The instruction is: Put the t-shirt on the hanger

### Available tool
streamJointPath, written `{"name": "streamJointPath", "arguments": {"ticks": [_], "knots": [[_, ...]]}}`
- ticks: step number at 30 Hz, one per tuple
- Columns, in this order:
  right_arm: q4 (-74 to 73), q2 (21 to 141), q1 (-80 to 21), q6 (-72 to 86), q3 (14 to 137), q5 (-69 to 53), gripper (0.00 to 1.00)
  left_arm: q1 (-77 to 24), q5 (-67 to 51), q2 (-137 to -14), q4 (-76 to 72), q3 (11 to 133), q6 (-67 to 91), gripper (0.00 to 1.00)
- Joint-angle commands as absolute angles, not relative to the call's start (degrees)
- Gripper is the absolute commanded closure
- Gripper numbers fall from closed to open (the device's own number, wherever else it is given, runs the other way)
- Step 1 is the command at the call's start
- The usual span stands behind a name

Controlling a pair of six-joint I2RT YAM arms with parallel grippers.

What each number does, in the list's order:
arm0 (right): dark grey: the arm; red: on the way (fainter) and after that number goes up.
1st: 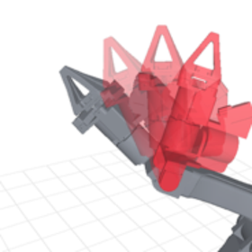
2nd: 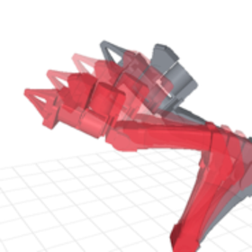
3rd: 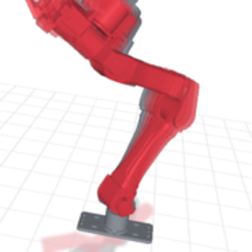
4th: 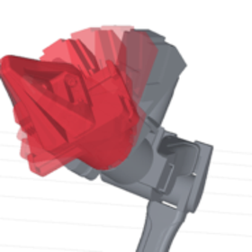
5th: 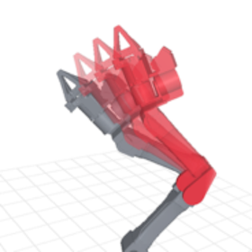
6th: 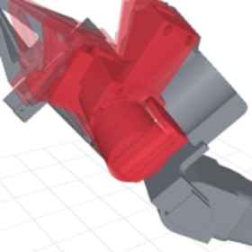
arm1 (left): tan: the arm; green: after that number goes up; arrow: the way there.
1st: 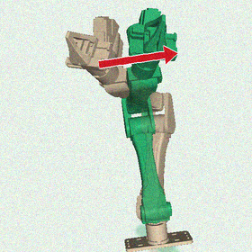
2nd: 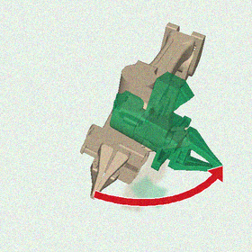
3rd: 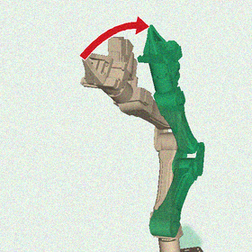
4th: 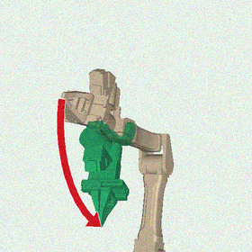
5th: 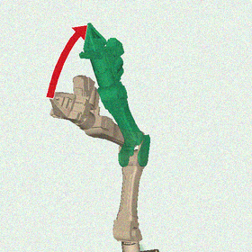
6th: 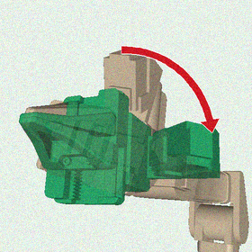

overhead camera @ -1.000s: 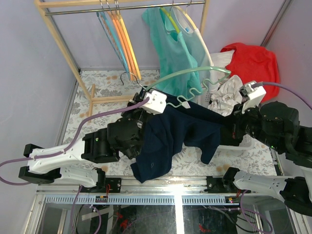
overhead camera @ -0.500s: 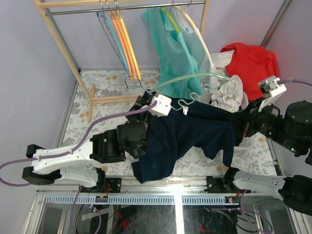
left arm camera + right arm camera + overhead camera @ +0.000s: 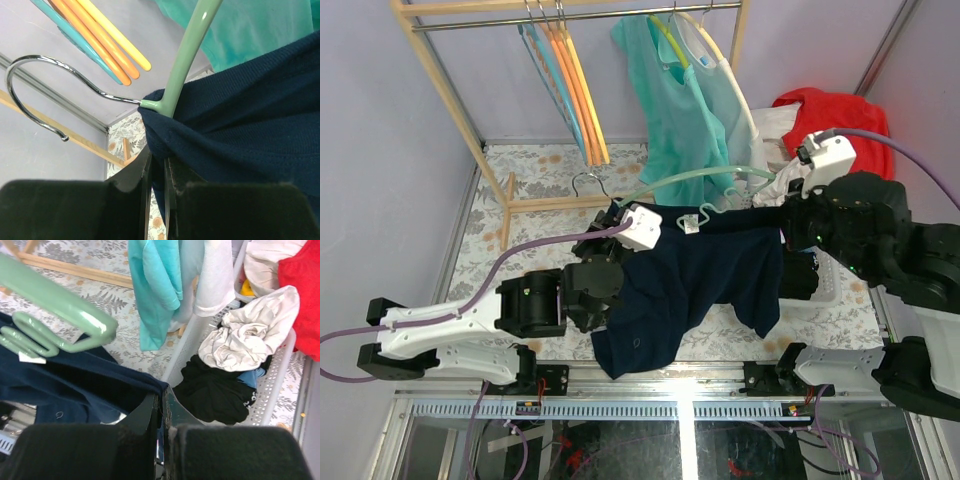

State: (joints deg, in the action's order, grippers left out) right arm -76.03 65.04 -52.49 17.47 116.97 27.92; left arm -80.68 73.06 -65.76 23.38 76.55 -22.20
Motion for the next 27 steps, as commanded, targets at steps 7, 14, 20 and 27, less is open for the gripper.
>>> {"name": "streamJointPath", "arguments": {"ticks": [7, 14, 20, 27], "knots": [[-75.4, 67.9, -52.1, 12.6, 121.1, 39.7, 1.00, -81.7, 73.6, -64.5, 36.8, 76.6, -11.3, 1.00], [-75.4, 69.5, -52.1, 12.0, 122.7, 40.1, 1.00, -82.0, 73.9, -64.6, 42.7, 75.1, -6.4, 1.00], [-75.8, 67.7, -52.1, 12.9, 122.6, 36.9, 1.00, -81.9, 75.4, -65.6, 47.2, 75.6, -4.2, 1.00], [-76.9, 64.7, -52.0, 14.6, 120.5, 33.5, 1.00, -81.9, 76.4, -67.4, 50.5, 76.5, -1.9, 1.00]]}}
